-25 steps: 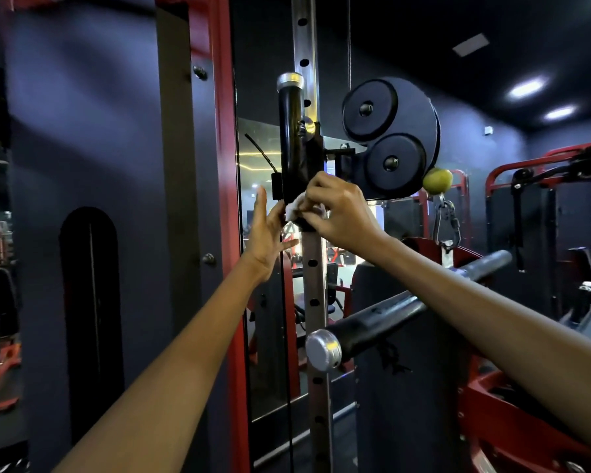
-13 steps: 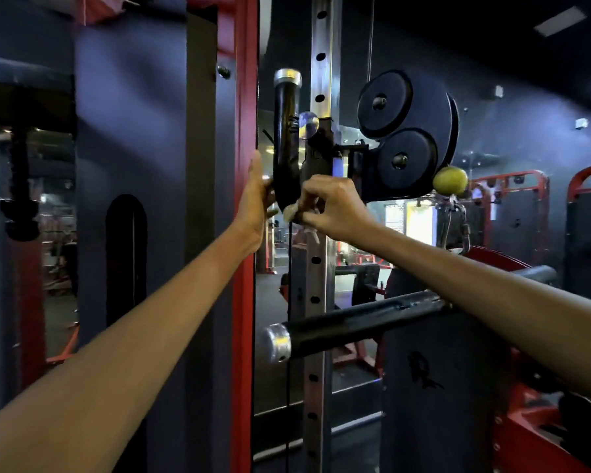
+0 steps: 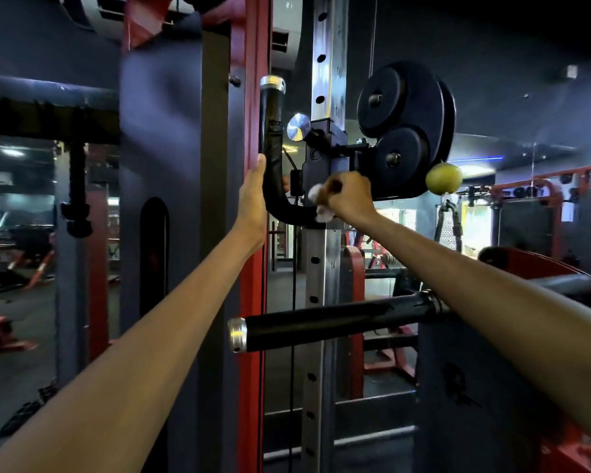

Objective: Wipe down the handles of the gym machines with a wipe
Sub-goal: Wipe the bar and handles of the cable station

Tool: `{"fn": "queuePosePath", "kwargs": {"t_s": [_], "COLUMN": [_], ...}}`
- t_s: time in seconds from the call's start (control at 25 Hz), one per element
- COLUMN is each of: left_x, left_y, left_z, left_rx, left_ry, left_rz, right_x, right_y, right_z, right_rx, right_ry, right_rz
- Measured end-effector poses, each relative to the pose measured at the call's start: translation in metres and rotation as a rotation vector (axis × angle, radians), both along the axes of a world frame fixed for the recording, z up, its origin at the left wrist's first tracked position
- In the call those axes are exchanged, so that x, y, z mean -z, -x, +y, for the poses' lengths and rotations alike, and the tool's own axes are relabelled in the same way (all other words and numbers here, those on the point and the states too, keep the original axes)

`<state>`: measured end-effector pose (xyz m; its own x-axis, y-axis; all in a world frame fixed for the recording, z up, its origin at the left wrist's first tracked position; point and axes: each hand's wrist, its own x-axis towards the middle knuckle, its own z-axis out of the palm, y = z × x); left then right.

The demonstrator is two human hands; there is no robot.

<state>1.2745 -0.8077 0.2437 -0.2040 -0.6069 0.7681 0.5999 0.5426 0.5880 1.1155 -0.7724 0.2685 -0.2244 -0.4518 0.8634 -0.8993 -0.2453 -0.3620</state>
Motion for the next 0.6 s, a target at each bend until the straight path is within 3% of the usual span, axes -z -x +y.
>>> {"fn": "queuePosePath", "kwargs": {"t_s": [0.08, 0.28, 0.4, 0.6], "left_x": [0.000, 0.000, 0.003, 0.004], "left_y": [0.000, -0.002, -0.003, -0.005], "left_z": [-0.001, -0.003, -0.002, -0.003], "left_rx": [-0.029, -0.041, -0.038, -0.024], "left_ry": [-0.017, -0.009, 0.052, 0.087], "left_rz": [-0.014, -0.027, -0.038, -0.054], "right_x": [-0.006, -0.001, -0.006, -0.008], "right_y": [-0.007, -0.013, -0.003, -0.010], "right_z": [0.001, -0.004, 0.001, -0.005], "right_rx": [-0.047, -0.195, -0.145, -0.041], "right_ry": [0.047, -0.384, -0.374, -0.349], "right_rz": [-0.080, 0.016, 0.176, 0.255]}}
